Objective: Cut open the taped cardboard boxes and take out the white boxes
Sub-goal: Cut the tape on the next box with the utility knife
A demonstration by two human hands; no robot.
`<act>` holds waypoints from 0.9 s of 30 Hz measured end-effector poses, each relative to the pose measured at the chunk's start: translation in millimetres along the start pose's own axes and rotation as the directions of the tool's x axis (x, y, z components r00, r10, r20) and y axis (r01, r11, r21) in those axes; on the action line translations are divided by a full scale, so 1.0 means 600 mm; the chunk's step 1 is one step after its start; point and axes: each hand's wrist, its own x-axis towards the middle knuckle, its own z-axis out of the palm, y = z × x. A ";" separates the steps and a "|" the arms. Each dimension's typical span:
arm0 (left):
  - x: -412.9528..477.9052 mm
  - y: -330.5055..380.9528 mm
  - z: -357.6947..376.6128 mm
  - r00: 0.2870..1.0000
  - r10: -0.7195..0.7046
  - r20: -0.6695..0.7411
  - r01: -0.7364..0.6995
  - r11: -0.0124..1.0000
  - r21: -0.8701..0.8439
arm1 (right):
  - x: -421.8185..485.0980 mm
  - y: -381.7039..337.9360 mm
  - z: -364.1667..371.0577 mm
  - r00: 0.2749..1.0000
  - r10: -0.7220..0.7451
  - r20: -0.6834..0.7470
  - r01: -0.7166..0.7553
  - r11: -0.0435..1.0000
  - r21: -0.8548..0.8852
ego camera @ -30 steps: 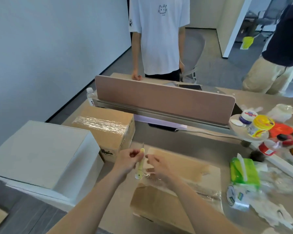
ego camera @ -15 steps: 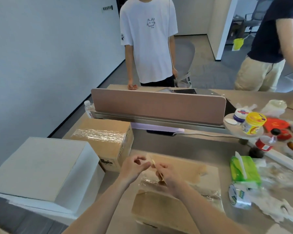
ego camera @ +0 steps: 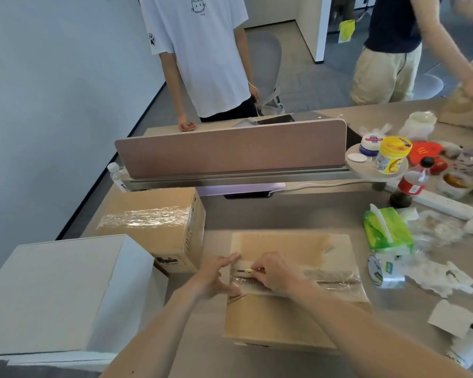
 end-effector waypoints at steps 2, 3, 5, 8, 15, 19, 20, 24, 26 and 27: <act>0.005 -0.002 -0.002 1.000 -0.004 0.015 0.004 1.000 0.005 | 0.000 -0.007 -0.005 1.000 -0.021 0.005 0.021 0.998 -0.053; 0.006 -0.003 -0.003 1.000 -0.004 0.017 0.004 1.000 0.010 | 0.001 -0.011 -0.005 0.999 -0.034 0.004 0.034 0.997 -0.076; 0.008 -0.007 -0.005 0.999 -0.012 0.030 0.011 1.000 0.021 | 0.002 -0.019 -0.005 0.999 -0.052 -0.009 0.050 0.993 -0.110; 0.006 -0.005 -0.008 0.999 0.008 0.041 -0.008 1.000 0.018 | 0.003 -0.028 -0.003 0.998 -0.063 -0.001 0.062 0.987 -0.148; 0.006 -0.007 -0.003 0.999 -0.017 0.041 0.021 0.996 -0.086 | 0.007 -0.042 -0.003 0.992 -0.114 0.052 0.123 0.963 -0.241; 0.004 -0.002 -0.002 0.998 -0.008 0.054 0.012 0.998 -0.060 | 0.008 -0.050 -0.011 0.991 -0.104 0.090 0.123 0.962 -0.244; 0.005 -0.004 -0.003 0.998 -0.008 0.055 0.011 0.998 -0.060 | 0.008 -0.053 -0.014 0.991 -0.099 0.095 0.119 0.963 -0.243; 0.000 0.001 -0.002 0.998 -0.007 0.059 0.008 1.000 -0.029 | 0.004 -0.058 -0.023 0.987 -0.104 0.119 0.135 0.947 -0.291; 0.000 0.005 -0.003 0.998 -0.024 0.066 0.027 0.999 -0.046 | 0.001 -0.055 -0.027 0.987 -0.109 0.121 0.141 0.943 -0.301; 0.000 0.007 -0.003 0.997 -0.031 0.068 0.035 0.997 -0.066 | 0.000 -0.053 -0.028 0.987 -0.109 0.118 0.141 0.942 -0.305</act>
